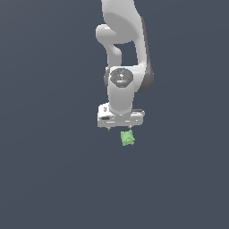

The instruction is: Pick up the object and move it to a goal position.

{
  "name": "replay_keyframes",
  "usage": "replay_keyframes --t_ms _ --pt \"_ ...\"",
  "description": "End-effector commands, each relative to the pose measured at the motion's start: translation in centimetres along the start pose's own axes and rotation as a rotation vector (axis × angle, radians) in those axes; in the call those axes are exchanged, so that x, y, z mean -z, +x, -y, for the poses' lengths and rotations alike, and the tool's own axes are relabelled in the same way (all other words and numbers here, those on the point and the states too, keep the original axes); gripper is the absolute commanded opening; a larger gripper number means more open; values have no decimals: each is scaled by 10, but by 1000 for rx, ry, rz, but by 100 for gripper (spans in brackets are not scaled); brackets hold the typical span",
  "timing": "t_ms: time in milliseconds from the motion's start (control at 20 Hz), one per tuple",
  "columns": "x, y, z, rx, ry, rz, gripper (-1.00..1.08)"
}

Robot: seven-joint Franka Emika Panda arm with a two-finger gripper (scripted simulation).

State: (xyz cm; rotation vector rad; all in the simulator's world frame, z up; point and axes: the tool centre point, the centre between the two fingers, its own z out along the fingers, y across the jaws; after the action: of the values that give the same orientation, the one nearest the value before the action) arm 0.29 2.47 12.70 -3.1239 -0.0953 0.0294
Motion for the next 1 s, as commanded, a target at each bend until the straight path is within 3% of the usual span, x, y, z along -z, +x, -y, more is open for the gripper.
replay_keyframes --t_ms 0,350,950 --pt "-14 5 17 48 -8 -6 100" --pt "-36 10 43 122 -17 -17 100" --pt "-67 10 43 125 -17 -16 100"
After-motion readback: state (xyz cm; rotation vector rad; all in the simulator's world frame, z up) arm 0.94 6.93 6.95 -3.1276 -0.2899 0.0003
